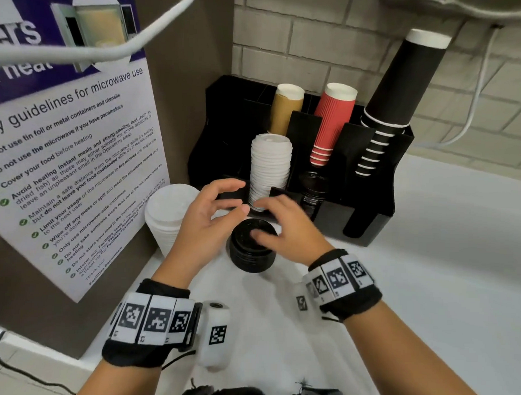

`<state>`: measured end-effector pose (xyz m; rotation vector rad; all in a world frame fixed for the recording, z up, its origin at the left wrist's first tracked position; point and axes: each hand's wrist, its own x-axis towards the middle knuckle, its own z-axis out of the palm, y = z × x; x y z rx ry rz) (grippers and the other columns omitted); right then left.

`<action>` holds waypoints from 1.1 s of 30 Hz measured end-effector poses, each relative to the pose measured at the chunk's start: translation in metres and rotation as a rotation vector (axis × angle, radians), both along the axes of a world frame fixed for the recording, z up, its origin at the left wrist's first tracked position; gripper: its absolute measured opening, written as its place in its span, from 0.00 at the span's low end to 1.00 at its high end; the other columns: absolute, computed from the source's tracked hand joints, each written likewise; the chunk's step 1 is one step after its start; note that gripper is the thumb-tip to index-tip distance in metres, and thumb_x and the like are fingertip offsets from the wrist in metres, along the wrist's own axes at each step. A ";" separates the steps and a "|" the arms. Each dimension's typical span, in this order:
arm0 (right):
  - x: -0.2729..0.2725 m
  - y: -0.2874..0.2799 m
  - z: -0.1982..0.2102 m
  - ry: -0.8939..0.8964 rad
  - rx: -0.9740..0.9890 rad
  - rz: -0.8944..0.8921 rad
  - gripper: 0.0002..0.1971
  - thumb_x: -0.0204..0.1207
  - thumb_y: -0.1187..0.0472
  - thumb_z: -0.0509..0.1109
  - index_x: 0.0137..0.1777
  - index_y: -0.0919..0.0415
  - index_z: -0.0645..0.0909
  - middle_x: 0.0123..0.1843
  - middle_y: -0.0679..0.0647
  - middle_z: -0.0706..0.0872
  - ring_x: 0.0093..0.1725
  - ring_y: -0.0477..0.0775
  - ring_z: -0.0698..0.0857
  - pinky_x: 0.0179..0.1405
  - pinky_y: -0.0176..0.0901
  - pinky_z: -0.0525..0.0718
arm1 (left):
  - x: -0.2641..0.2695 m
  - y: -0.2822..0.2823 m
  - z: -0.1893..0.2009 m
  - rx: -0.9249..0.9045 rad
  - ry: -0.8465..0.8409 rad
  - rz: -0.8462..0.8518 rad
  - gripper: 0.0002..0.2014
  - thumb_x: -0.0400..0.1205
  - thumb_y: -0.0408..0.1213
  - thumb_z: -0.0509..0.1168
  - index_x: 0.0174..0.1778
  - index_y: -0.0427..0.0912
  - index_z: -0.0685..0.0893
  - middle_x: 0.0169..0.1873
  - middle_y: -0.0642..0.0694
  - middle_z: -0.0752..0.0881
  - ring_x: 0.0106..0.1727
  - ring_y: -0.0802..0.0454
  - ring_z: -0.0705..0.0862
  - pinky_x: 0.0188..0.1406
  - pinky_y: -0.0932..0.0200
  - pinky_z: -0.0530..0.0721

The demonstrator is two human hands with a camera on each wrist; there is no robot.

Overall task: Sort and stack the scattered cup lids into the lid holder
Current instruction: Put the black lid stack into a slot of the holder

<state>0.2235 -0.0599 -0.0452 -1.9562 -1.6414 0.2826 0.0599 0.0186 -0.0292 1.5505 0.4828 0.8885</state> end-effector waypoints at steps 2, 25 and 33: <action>-0.006 0.002 -0.010 0.022 -0.239 0.018 0.40 0.69 0.45 0.77 0.79 0.52 0.65 0.69 0.56 0.73 0.71 0.57 0.70 0.71 0.55 0.73 | 0.000 0.000 -0.001 0.008 -0.001 0.001 0.16 0.79 0.35 0.72 0.59 0.56 0.82 0.62 0.58 0.83 0.58 0.61 0.85 0.53 0.69 0.81; 0.002 0.006 -0.001 0.216 -0.171 -0.111 0.42 0.60 0.51 0.81 0.74 0.46 0.65 0.64 0.54 0.75 0.67 0.58 0.74 0.69 0.58 0.75 | 0.004 -0.003 -0.001 0.052 -0.004 -0.006 0.17 0.76 0.40 0.71 0.59 0.59 0.81 0.61 0.60 0.82 0.61 0.60 0.84 0.53 0.67 0.81; 0.001 -0.031 0.035 0.810 0.113 0.002 0.33 0.68 0.58 0.77 0.71 0.35 0.71 0.59 0.59 0.85 0.54 0.47 0.86 0.48 0.37 0.82 | 0.015 -0.012 0.001 0.006 0.023 -0.237 0.45 0.64 0.44 0.79 0.76 0.68 0.65 0.71 0.67 0.74 0.68 0.69 0.78 0.56 0.67 0.84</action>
